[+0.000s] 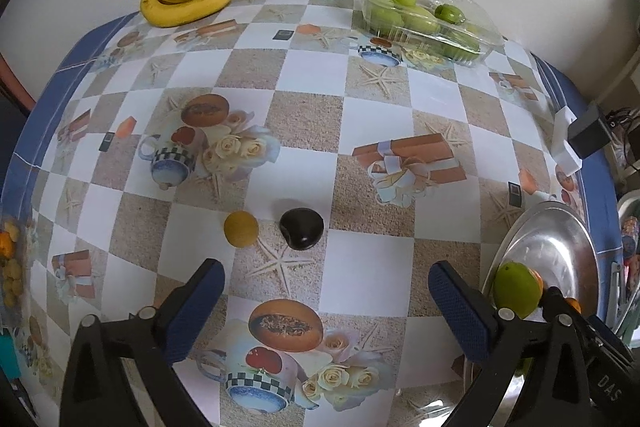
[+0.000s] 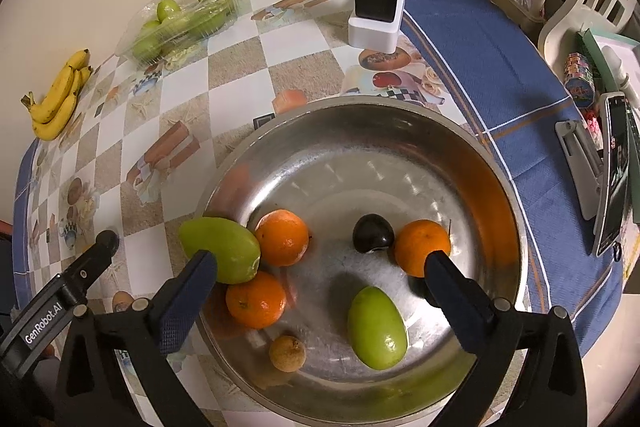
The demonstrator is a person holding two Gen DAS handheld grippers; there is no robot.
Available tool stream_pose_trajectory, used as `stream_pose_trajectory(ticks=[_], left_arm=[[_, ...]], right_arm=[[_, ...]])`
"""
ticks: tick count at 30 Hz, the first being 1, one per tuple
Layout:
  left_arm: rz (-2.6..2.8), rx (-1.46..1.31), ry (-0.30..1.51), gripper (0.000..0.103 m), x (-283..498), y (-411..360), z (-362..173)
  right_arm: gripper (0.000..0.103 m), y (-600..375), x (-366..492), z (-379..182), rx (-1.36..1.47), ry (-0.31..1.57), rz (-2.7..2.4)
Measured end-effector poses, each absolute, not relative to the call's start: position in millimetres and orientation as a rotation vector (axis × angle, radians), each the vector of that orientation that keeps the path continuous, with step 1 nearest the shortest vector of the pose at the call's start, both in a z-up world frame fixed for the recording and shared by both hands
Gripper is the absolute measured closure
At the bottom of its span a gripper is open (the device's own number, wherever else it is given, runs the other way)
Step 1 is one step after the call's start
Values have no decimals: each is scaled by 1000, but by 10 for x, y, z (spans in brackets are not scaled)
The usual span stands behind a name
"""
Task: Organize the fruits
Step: 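Withdraw both tools from the bowl toward the yellow fruit and dark plum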
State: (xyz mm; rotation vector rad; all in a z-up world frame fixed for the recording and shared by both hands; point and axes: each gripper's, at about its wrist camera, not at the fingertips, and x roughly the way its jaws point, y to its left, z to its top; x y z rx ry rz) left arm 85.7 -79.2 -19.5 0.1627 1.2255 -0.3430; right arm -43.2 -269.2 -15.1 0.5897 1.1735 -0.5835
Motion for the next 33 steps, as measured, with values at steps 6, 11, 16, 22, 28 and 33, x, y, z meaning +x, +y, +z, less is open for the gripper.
stream_pose_trajectory(ticks=[6, 11, 16, 22, 28, 33], left_arm=[[-360, 169, 1219, 0, 832, -781, -167], [-363, 182, 1204, 0, 841, -717, -130], [-342, 138, 1202, 0, 931, -520, -93], [-313, 131, 1183, 0, 1053, -289, -48], [-271, 152, 1159, 0, 1194, -48, -23], [-261, 129, 1179, 0, 1314, 158, -68]], right_arm=[[0, -2669, -416, -154, 571, 1179, -572], [0, -2607, -386, -153, 555, 1182, -553], [0, -2565, -372, -65, 530, 1151, -563], [0, -2544, -356, 15, 531, 1113, -571], [0, -2467, -296, 36, 552, 1088, -534], [0, -2366, -217, 51, 544, 1079, -524]])
